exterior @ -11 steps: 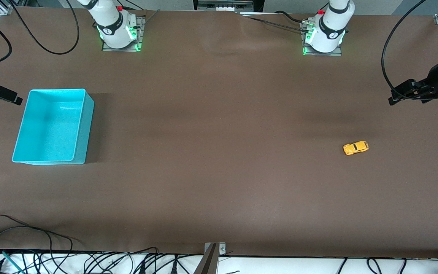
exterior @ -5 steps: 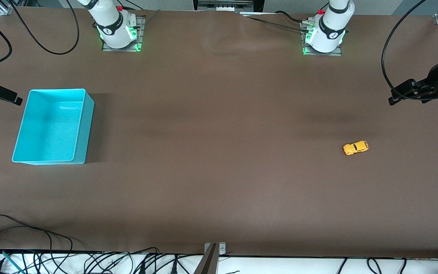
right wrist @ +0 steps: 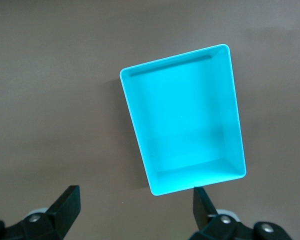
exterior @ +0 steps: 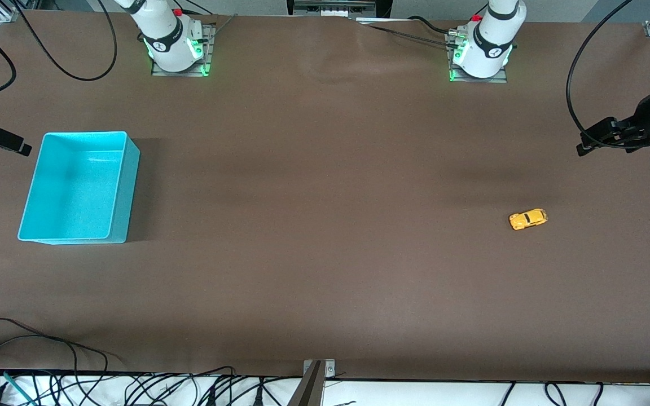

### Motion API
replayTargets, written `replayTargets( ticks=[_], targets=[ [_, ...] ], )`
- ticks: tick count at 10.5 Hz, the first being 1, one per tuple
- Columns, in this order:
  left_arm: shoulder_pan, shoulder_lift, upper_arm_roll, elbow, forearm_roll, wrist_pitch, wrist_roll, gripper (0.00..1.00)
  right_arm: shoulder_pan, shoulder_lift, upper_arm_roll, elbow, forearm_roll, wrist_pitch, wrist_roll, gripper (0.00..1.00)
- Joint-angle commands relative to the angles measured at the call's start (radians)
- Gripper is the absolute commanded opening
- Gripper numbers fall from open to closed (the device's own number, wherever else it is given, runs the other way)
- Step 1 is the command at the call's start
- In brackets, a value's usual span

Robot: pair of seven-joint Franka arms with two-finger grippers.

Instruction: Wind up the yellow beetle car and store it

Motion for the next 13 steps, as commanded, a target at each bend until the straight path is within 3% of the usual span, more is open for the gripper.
replayTargets(
  ticks=[1,13],
  targets=[
    [0.012,-0.006,-0.01,-0.001,0.01,-0.009,0.008,1.0,-0.004,0.007,0.0,0.019,-0.006,-0.014,0.012,1.0],
    [0.012,-0.006,-0.01,-0.001,0.01,-0.009,0.006,1.0,-0.003,0.01,0.0,0.017,-0.005,-0.014,0.062,1.0]
  ],
)
